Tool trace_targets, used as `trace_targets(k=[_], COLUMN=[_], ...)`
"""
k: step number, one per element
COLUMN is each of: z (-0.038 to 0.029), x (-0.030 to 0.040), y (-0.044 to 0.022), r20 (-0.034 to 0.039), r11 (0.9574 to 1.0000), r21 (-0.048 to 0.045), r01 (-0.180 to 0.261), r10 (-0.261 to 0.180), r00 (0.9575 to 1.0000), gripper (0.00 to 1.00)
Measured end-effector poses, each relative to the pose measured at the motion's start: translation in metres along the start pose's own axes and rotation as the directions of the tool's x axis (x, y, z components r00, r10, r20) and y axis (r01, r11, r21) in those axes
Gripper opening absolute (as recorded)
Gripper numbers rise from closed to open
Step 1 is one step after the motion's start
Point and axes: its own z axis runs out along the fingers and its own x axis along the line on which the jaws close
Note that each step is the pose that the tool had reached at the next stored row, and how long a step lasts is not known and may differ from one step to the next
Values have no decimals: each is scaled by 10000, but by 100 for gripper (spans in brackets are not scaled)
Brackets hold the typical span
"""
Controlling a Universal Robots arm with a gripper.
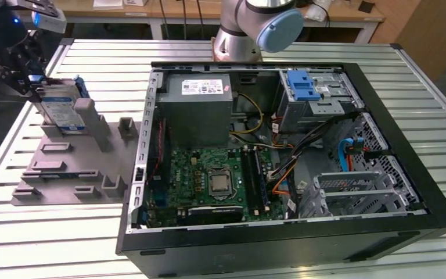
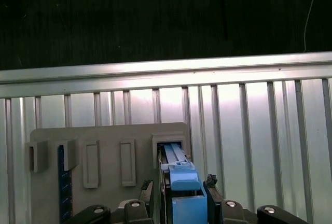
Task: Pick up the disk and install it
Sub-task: 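Pick up the disk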
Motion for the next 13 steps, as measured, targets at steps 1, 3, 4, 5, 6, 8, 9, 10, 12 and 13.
trace_targets(k=[1,3,4,5,6,8,9,10,12,13], z=[0,0,1,1,2,2,2,3,7,10], x=[0,0,0,0,0,0,0,0,-3,-4], y=[0,0,0,0,0,0,0,0,0,0], r20=[0,-1,0,0,1,1,1,-1,-27,-68], r11=[10000,10000,10000,10000,10000,10000,10000,10000,10000,10000], r21=[-1,0,1,2,2,2,3,3,7,10], r01=[0,0,0,0,0,0,0,0,-3,-4], r10=[0,0,0,0,0,0,0,0,3,4], r00=[10000,10000,10000,10000,10000,10000,10000,10000,10000,10000], gripper=[50,50,50,50,50,50,50,50,50,50])
